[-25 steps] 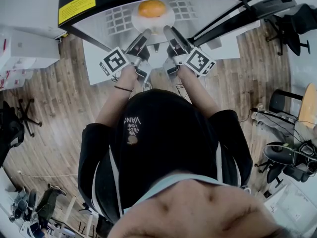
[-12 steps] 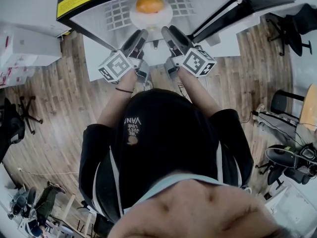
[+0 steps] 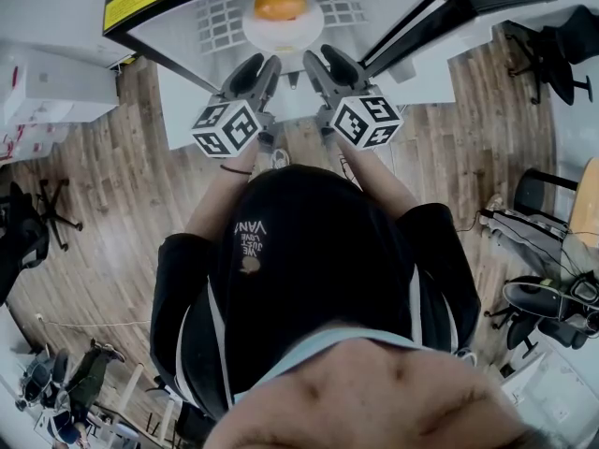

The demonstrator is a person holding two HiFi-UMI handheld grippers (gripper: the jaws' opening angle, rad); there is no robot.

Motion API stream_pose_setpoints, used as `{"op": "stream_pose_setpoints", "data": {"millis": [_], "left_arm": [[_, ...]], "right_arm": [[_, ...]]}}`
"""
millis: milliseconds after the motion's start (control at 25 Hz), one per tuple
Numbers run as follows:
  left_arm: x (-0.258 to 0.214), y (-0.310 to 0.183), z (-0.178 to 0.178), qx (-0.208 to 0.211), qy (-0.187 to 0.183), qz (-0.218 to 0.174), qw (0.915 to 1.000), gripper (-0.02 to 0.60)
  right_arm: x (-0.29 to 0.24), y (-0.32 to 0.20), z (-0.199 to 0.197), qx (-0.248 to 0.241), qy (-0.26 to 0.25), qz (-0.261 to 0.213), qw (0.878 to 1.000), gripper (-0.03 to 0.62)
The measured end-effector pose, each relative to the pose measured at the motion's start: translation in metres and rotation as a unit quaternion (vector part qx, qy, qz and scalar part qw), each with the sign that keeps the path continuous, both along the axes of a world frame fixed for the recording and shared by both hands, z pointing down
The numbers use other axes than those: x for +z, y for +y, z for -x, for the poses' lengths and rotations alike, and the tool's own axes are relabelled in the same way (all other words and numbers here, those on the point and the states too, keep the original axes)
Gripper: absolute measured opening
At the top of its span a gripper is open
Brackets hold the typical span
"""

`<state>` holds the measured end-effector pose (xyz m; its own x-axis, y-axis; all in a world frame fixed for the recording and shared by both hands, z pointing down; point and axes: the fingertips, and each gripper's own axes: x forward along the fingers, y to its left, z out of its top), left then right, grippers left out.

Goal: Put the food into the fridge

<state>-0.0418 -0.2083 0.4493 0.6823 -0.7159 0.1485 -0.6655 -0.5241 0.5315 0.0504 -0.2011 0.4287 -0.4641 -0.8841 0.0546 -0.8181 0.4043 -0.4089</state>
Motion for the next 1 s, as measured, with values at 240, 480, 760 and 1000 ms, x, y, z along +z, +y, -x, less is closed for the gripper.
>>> {"op": "stream_pose_setpoints", "data": {"millis": [240,480,760,1000], "left_arm": [[0.003,-0.001,-0.002,0.009,-0.077,-0.032,0.9964,0.132],[0.002,-0.001,-0.005,0.021,-0.102,-0.045,0.9935,0.132],[0.002,-0.001,-0.011,0.03,-0.13,-0.063,0.989,0.132],[0.003,-0.003,-0.013,0.032,-0.125,-0.062,0.9897,0.132]], "right_arm": [[0.005,-0.001,0.012,-0.012,0.09,-0.023,0.996,0.167],[0.011,-0.001,0.014,-0.012,0.103,-0.018,0.994,0.161],[0.008,-0.002,0.014,-0.009,0.118,-0.028,0.993,0.154],[0.01,-0.005,0.014,-0.008,0.12,-0.025,0.992,0.153]]}}
